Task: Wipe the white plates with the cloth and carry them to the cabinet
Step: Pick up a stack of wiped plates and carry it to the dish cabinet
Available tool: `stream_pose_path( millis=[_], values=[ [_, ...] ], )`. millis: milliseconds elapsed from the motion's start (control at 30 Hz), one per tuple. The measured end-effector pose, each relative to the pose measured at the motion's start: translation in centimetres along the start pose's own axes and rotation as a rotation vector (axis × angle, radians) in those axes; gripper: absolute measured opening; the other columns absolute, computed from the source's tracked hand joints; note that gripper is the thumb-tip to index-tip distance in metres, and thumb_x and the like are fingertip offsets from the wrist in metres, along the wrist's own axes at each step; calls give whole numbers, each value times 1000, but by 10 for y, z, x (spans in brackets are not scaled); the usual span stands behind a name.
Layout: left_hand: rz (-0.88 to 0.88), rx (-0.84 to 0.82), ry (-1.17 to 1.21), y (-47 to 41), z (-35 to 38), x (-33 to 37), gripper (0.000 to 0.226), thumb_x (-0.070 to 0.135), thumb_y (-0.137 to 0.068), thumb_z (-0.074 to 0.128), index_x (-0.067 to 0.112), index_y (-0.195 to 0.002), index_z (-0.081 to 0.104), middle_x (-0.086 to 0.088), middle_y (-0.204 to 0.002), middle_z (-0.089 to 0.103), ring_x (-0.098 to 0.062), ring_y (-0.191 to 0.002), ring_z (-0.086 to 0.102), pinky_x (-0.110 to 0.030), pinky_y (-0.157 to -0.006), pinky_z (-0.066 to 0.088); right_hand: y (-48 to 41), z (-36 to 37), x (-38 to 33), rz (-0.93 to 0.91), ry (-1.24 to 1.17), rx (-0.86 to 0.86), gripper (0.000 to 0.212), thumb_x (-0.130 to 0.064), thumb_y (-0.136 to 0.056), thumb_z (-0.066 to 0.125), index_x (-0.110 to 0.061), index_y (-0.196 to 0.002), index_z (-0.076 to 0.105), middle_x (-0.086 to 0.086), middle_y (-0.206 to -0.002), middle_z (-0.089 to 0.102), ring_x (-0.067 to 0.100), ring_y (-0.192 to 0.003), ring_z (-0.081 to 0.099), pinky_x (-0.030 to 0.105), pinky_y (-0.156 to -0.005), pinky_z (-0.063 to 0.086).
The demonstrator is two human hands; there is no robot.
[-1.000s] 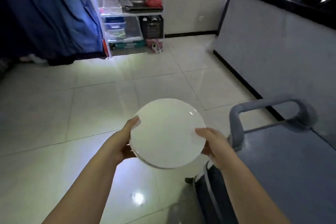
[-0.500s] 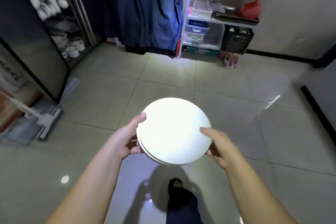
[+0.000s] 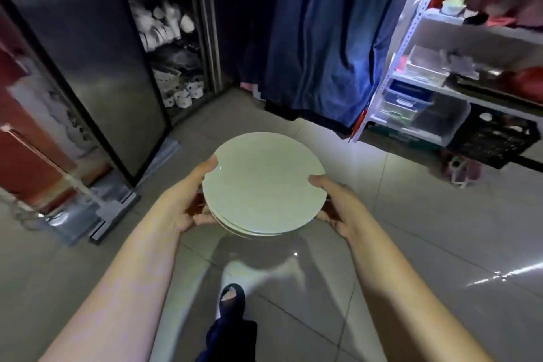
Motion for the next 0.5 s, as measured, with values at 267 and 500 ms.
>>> stream_pose_path(
  millis=[267,500],
  values=[
    [65,70,-14,-188,-20,176,56,67,-58,70,27,-98,70,-1,-95,70,-23,-88,67,-38,-54,57,-212,76,-120,-29,0,-1,22,-23,-81,71,-7,-95,70,6,-82,74,21,-73,70,32,-63,58],
    [99,114,71,-341,-31,317,62,70,-38,82,23,-78,79,-5,-82,75,-27,-80,71,-48,-60,58,-392,136,-227,-64,12,-8,24,-22,-81,72,-8,-99,69,4,-83,76,27,-86,69,45,-83,59]
  ],
)
Point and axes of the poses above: each hand's wrist, its own y-axis away from the middle knuckle, its own z-axis out of the palm, x = y × z, the point moved 4 cm from there along -y, towards the middle knuckle
